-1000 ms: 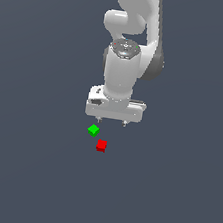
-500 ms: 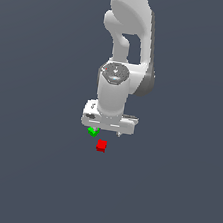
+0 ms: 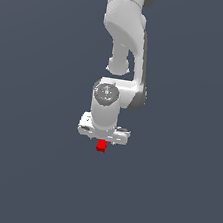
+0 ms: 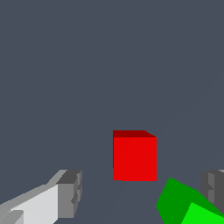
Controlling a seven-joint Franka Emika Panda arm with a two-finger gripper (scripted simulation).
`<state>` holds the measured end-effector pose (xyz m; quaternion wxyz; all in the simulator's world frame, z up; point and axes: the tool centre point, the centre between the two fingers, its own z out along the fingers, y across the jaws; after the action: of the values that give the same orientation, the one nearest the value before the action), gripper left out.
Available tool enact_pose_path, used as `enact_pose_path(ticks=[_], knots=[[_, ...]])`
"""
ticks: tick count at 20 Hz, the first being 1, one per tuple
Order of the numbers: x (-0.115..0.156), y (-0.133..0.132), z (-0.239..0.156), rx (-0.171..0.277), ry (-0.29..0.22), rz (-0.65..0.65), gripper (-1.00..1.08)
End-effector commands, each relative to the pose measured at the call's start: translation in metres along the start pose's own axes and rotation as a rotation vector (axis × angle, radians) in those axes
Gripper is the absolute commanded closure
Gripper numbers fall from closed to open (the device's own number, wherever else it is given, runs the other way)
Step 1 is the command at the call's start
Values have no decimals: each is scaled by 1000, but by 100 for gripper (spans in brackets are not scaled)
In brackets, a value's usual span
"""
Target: Stack the red cube on top of the green cube.
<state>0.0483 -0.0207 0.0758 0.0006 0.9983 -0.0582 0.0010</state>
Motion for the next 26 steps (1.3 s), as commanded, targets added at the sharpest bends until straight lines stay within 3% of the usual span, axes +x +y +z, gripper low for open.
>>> enact_pose_path(ticks=[1, 14, 26], knots=[[3, 1, 6, 1, -2, 8, -92], [3, 2, 10, 1, -3, 9, -92], [2, 2, 56, 1, -2, 8, -92]])
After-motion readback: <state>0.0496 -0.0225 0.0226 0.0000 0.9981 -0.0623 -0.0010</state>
